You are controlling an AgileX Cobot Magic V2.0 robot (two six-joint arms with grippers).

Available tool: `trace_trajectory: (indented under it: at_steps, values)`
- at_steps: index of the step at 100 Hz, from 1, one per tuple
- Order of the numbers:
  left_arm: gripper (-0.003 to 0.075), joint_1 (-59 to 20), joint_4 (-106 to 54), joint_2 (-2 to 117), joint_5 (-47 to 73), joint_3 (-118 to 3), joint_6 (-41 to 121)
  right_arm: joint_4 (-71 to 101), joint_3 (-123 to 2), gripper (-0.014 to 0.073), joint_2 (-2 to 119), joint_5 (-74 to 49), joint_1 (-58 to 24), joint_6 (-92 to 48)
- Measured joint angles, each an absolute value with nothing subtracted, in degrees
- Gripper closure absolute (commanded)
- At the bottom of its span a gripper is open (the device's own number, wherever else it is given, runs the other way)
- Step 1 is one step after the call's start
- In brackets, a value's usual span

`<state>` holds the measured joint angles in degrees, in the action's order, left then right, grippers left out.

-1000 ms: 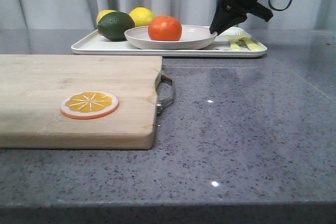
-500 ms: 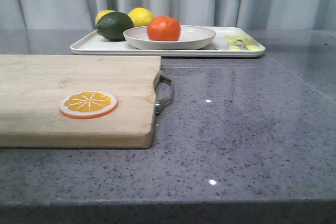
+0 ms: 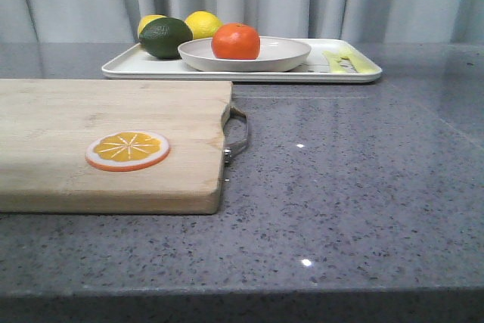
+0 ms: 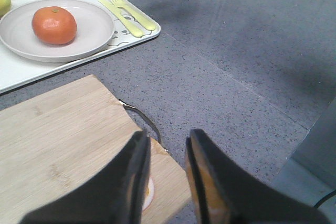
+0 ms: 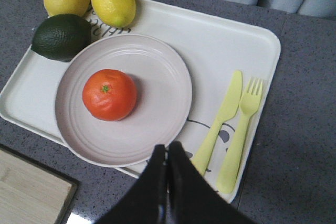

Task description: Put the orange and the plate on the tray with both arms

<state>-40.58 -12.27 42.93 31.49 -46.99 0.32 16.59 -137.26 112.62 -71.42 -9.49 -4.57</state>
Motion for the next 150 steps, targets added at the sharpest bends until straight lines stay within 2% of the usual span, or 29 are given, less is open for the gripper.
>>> trace_trajectory:
  at_steps: [20, 40, 59, 82, 113, 150]
  values:
    - [0.074, -40.6, -12.3, 42.9, 30.9, -47.0, 0.3, 16.4, -131.0, 0.066, 106.3, -71.4, -9.5, -4.8]
    - [0.0741, -40.6, -12.3, 42.9, 30.9, -47.0, 0.3, 15.4, -120.2, 0.066, 97.2, -71.4, -9.5, -5.3]
    - [0.074, -40.6, -12.3, 42.9, 30.9, -47.0, 0.3, 15.2, -104.5, 0.066, 85.3, -71.1, -9.5, -6.4]
    - [0.0741, -40.6, -12.3, 41.7, 30.6, -47.0, 0.3, 15.1, -82.3, 0.066, 66.5, -62.2, -9.5, -7.6]
    - [0.0741, -40.6, -12.3, 33.6, 30.2, -42.6, 0.3, 15.1, -55.2, 0.066, 39.9, -50.5, -9.5, -9.4]
    - [0.0741, -40.6, -12.3, 22.1, 30.0, -32.9, 0.3, 15.1, -37.4, 0.066, 18.4, -47.4, -9.5, -9.8]
